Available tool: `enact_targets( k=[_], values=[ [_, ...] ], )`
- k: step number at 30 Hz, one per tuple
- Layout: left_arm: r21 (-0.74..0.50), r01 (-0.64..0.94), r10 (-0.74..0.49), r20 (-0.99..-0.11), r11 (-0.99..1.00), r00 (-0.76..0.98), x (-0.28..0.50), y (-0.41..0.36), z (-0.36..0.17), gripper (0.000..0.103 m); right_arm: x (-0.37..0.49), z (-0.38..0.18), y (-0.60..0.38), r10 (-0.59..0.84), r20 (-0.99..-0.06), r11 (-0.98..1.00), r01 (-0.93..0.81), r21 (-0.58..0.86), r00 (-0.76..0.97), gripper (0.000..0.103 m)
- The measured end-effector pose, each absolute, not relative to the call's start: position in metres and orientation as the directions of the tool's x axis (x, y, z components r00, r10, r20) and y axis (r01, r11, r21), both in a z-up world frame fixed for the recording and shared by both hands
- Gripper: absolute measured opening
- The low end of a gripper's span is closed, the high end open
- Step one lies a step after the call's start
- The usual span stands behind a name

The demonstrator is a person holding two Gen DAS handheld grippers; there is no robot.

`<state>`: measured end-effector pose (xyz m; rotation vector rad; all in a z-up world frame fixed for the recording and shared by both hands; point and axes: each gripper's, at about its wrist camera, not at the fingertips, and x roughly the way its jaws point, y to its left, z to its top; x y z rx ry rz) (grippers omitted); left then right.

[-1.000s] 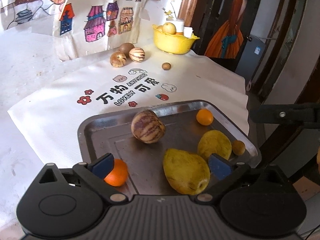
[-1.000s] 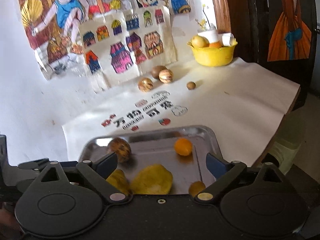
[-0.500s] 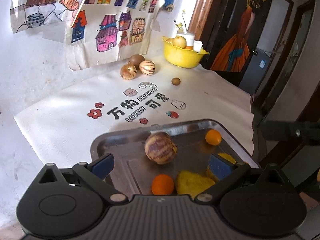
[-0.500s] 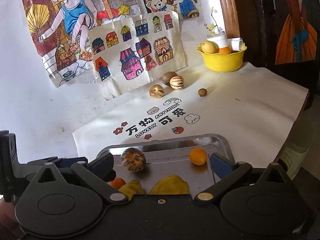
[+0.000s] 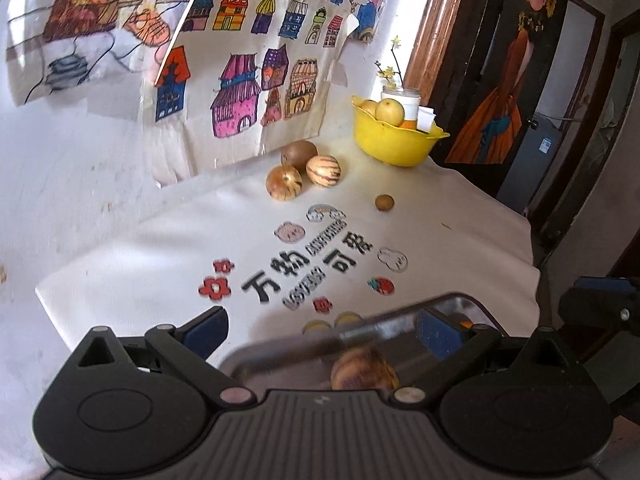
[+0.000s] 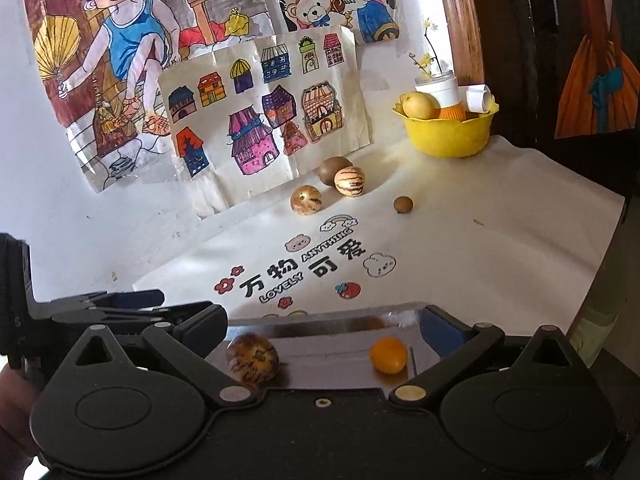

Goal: Organize fruits
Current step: 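Lift both tools from the tray and move toward the remaining fruits, then close the left tool on the golden round fruit while the right tool grasps the striped pepino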

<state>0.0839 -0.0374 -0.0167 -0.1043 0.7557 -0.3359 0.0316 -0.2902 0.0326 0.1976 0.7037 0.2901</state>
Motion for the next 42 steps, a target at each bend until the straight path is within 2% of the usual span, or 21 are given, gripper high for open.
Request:
enact_targets(
  k=[17,35,37,42],
  values=[
    [-0.15,0.274,-0.305,-0.633,0.95,0.712,0.192,-0.056,-0.011,0.102,0.131,0.049,-0.3,0.318,-0.612,0.948,-0.254,0.191,0.724,0.102],
    [-0.079,0.295,-0.274,-0.648,0.952,0.711,0.314,-0.089,-0.064,0.102,0.262,-0.004,-0.304,0.313,-0.692,0.946,-0.279,0.165,0.651,0.102],
    [-0.067,0.3,-0.27,-0.647,0.952,0.713,0.322,-0.092,-0.07,0.101,0.271,-0.011,-0.305,0.311,-0.699,0.946,-0.278,0.164,0.644,0.102],
    [-0.063,0.303,-0.265,-0.669,0.951,0.694,0.341,-0.099,-0.087,0.09,0.297,-0.029,-0.305,0.303,-0.718,0.948,-0.273,0.162,0.627,0.102]
  ],
)
